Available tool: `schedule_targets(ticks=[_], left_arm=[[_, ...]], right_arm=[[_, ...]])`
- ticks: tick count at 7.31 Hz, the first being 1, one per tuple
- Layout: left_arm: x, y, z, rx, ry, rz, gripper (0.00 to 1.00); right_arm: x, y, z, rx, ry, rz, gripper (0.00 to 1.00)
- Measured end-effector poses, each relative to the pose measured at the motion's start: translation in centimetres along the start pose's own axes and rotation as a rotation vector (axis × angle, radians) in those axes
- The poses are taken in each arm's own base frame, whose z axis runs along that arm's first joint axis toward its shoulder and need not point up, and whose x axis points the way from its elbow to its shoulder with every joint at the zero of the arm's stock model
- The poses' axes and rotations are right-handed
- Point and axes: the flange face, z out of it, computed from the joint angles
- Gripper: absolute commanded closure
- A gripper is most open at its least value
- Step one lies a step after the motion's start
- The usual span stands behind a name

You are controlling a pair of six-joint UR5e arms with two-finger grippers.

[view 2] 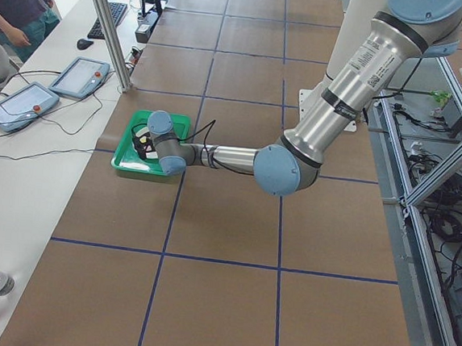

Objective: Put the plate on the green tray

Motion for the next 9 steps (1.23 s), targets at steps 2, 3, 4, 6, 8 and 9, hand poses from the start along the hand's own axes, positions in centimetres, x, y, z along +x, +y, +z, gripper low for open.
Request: schedule_targets(ticks=[2, 3, 4, 6, 8, 9], left_arm=[[-0.3, -0.2, -5.2, -0.031, 0.006, 0.042, 0.0], [-0.6, 0.4, -8.2, -0.032, 0.001, 0.103, 0.0], [-1.0, 1.0, -11.6, -0.014, -0.002, 0.182, 0.0], [-4.1, 2.0, -16.2, 0.024, -0.017, 0.302, 0.0], [-8.8, 1.7, -19.9, 0.121, -0.079, 0.484, 0.0], [-10.3, 1.0, -22.0, 0.153, -0.148, 0.592, 0.0]], right_arm=[[0.0, 0.0, 0.0, 0.0, 0.0, 0.0, 0.0], [0.0, 0.0, 0.0, 0.0, 0.0, 0.0, 0.0], [0.0, -0.1, 0.0, 0.0, 0.0, 0.0, 0.0], [0.0, -0.1, 0.0, 0.0, 0.0, 0.0, 0.0], [0.0, -0.1, 0.0, 0.0, 0.0, 0.0, 0.0], [0.0, -0.1, 0.0, 0.0, 0.0, 0.0, 0.0]])
